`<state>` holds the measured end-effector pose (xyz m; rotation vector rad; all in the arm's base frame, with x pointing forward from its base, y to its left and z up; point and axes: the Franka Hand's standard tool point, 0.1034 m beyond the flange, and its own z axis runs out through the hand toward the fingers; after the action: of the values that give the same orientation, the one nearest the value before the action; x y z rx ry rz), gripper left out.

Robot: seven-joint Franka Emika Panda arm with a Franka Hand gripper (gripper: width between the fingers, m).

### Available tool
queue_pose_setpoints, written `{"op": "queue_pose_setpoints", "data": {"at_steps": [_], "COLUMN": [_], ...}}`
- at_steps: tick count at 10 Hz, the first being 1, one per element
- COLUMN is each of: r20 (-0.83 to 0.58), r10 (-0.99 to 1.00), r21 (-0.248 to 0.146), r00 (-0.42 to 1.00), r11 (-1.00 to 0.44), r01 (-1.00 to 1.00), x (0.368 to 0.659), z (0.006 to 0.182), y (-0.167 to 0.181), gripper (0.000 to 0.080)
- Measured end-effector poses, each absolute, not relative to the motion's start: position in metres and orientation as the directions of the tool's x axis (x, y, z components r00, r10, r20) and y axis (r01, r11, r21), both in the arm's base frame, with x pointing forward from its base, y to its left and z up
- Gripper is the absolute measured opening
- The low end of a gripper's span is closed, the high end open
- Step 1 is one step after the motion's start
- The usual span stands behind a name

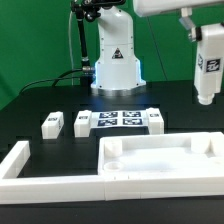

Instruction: Assemble desk

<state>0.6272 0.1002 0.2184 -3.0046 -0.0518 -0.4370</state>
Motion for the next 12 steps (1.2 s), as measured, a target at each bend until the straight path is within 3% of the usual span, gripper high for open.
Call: {"op": "queue_pose_setpoints", "data": {"at_steps": [1,4,7,10,12], "r20": [0.388,0.509,0.507,0.496,0.53], "r10": [0.007,-0.008,0.039,0.064,0.064], "r21": [-0.102,-0.106,-0.069,-0.065,-0.057], "r00": [0.922,0.861,0.861,0.866,0.845], "r11": [-0.993,-0.993,-0.994,-0.992,-0.992], "r01": [0.051,0.054,0.086,0.11,0.111], "x": [0.629,0.625,0.632,0.635,0.638], "z": [0.216,0.211,0.198,0.178,0.171], "y": [0.101,0.101,0.088,0.105,0.093], "gripper": [0.029,0.029,0.029,0.029,0.0291]}}
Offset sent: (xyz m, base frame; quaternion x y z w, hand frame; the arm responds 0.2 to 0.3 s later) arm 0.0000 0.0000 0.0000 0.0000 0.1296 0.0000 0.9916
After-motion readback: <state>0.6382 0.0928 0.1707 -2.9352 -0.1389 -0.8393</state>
